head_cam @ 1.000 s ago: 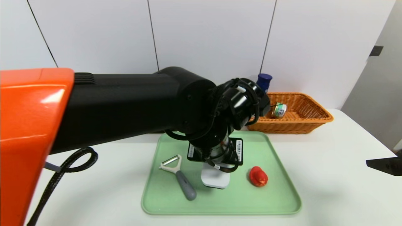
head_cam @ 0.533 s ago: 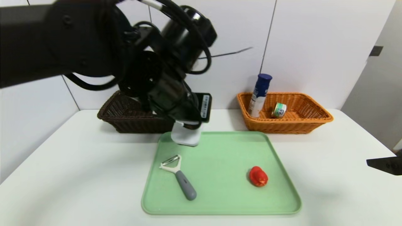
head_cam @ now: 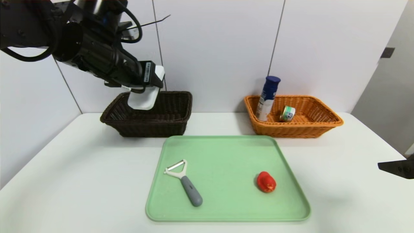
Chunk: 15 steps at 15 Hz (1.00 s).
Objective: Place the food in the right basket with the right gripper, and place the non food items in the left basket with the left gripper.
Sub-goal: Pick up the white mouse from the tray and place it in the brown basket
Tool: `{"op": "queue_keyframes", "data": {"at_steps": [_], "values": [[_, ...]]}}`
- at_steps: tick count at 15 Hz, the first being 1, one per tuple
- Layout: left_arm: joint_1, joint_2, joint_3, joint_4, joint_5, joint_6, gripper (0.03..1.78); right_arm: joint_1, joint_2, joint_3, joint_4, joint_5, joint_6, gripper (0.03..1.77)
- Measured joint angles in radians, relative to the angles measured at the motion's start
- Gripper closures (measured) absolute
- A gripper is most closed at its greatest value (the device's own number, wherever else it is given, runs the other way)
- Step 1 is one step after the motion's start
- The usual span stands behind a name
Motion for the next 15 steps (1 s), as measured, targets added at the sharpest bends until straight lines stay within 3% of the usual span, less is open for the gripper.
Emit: {"op": "queue_keyframes", "data": {"at_steps": [3,12,15], "values": [[0.119,0.043,0.000,-0.086,-0.067,0.044,0.81,0.000,0.000,0.004,0.000,-0.002,0.001,0.10],[0.281,0.254,0.000,-0.283,-0.092,0.119,0.81,-0.001,0.000,0.000,0.000,-0.011,0.000,0.10],[0.306,0.304,0.000,-0.291,-0.119,0.123,0.81,-0.001,0.000,-0.001,0.000,-0.011,0.000,0.10]]}}
